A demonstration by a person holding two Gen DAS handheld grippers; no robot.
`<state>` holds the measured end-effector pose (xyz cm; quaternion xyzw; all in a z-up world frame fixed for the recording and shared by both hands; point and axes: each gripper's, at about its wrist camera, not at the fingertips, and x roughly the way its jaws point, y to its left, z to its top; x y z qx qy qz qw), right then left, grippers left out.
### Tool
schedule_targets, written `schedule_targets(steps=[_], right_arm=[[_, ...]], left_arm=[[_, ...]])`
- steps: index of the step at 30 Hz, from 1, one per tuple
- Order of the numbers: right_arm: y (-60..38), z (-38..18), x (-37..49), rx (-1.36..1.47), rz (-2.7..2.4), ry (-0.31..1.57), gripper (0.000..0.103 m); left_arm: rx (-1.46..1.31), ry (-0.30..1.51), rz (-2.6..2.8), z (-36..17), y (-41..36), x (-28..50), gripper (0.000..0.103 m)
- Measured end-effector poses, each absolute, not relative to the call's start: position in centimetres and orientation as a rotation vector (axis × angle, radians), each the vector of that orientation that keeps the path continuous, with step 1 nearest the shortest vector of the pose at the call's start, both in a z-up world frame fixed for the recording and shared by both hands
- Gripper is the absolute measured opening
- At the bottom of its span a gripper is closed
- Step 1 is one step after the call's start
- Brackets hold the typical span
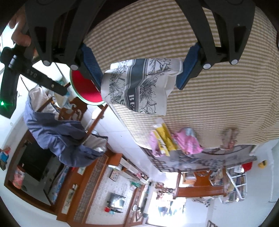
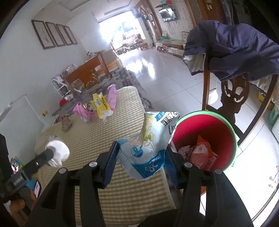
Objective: Collect trash
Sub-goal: 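Carry the cup and milk pouch over the red bucket and open both tools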
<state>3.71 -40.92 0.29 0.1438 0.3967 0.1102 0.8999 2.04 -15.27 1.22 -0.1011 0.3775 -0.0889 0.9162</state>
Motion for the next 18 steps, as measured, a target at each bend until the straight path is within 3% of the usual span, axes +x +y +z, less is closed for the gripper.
schedule_targets(steps=[18], right_arm=[[-48.3, -0.5, 6.1, 0.393, 0.062, 0.841, 0.053]], left_arm=[[-0.178, 0.831, -0.329, 0.4, -21.2, 5.8, 0.081]])
